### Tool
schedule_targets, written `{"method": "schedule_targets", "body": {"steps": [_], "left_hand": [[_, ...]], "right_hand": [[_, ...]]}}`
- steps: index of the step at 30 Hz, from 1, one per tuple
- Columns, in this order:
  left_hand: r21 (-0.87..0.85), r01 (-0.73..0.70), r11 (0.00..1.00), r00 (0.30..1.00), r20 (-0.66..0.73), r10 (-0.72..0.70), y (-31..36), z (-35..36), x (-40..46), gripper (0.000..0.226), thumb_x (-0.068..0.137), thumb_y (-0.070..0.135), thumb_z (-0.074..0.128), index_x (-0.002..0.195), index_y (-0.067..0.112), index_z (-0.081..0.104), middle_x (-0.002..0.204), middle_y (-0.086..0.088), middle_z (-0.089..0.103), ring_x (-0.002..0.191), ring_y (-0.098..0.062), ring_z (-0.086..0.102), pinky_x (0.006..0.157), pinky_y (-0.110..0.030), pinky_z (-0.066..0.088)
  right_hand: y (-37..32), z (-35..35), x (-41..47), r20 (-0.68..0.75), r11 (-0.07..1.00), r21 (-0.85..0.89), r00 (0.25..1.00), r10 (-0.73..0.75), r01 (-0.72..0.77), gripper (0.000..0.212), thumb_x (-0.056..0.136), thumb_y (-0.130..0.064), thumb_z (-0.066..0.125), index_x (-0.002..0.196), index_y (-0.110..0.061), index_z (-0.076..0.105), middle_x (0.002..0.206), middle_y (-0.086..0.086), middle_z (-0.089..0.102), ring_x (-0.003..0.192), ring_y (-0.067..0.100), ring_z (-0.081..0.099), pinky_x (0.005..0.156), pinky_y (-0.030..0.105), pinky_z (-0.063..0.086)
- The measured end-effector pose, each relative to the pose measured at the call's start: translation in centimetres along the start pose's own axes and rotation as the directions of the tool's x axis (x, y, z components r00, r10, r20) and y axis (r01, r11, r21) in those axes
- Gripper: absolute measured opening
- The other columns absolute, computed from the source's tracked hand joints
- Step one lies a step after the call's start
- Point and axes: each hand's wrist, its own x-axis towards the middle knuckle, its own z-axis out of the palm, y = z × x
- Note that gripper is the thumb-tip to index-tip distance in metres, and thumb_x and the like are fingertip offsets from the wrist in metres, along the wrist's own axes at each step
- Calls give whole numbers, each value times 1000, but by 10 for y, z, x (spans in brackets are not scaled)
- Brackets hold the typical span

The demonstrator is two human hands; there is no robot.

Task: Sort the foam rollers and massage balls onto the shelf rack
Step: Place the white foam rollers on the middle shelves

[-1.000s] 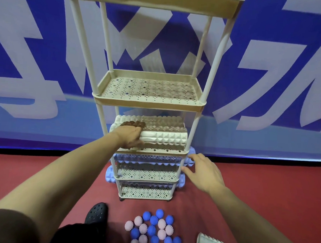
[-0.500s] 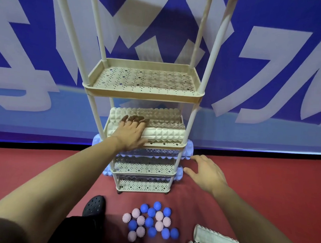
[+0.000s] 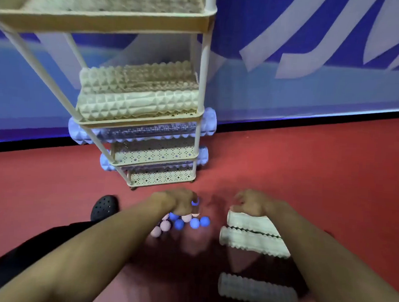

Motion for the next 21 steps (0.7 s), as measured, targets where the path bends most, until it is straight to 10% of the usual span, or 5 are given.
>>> {"method": "schedule_targets", "body": {"steps": [2,6,10,14,21], "left_hand": [[-16,66,998,996,59,-65,9,24,15,32,82,61,49,106,43,61,102,6,65,75,-22,69,78,-37,55],[153,58,987,996,60,-68,19,78,58,40,92,55,49,127,35,56,131,-2,53,116,-31,54,97,-37,39],[192,-54,980,979,202,15,23,123,93,41,95,45,57,127,19,62,128,-4,64,116,-25,61,92,-26,45],[169,-108,980,976,207,72,21,163,129,50,89,65,38,111,27,64,118,1,65,108,-24,62,94,-39,49],[111,-85,990,962,268,53,17,207,162,52,98,53,48,135,17,55,137,-6,59,124,-28,56,104,-34,42]], "right_hand": [[27,31,6,73,997,60,996,49,-53,63,87,-54,67,138,-20,56,141,2,57,125,20,57,106,33,44],[68,99,18,191,985,118,976,102,-126,69,83,-53,71,142,-23,50,139,0,58,122,21,58,99,29,45],[98,169,39,334,964,194,936,108,-180,59,80,-46,77,129,-19,58,105,-2,73,96,17,68,73,19,47],[132,239,69,359,985,118,930,78,-128,82,72,-61,76,140,-22,51,138,3,57,121,24,58,103,35,46],[172,298,81,395,996,28,916,69,-87,76,70,-46,80,138,-27,51,135,2,57,119,23,58,98,33,49]]}}
